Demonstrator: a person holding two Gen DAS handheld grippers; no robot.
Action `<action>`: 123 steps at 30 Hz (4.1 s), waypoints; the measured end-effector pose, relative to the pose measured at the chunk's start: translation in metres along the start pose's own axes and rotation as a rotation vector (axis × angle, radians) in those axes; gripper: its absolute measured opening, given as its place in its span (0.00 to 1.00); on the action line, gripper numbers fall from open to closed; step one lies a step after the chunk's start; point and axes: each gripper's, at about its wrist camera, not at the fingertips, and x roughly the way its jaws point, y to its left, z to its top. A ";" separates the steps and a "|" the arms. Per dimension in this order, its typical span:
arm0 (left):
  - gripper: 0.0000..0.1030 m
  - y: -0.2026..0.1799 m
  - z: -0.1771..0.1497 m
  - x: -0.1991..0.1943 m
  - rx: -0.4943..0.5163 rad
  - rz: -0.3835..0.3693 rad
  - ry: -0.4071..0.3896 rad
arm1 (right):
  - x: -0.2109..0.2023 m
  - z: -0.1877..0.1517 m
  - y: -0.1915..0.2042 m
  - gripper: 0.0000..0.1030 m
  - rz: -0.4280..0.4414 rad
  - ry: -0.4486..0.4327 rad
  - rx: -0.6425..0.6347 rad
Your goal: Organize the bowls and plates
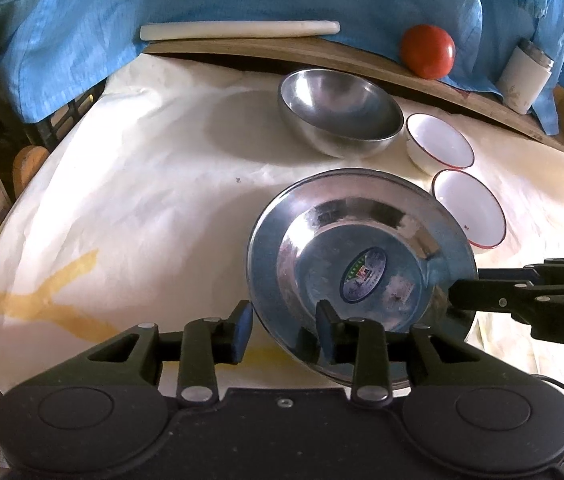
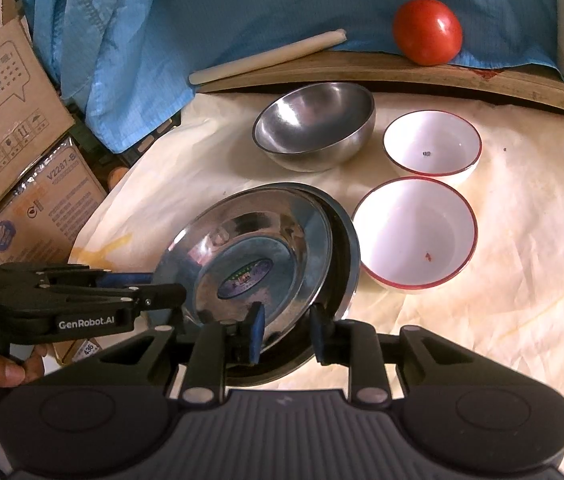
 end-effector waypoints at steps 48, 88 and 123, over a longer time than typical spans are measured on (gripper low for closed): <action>0.98 0.028 0.083 0.035 0.113 -0.165 -0.092 | -0.025 0.010 -0.022 1.00 -0.283 -0.238 0.325; 0.52 0.070 0.169 0.127 -0.117 -0.339 -0.025 | 0.077 0.111 -0.015 0.47 -0.224 -0.143 0.435; 0.13 0.067 0.136 0.067 -0.101 -0.323 -0.121 | 0.049 0.080 0.012 0.21 -0.207 -0.233 0.369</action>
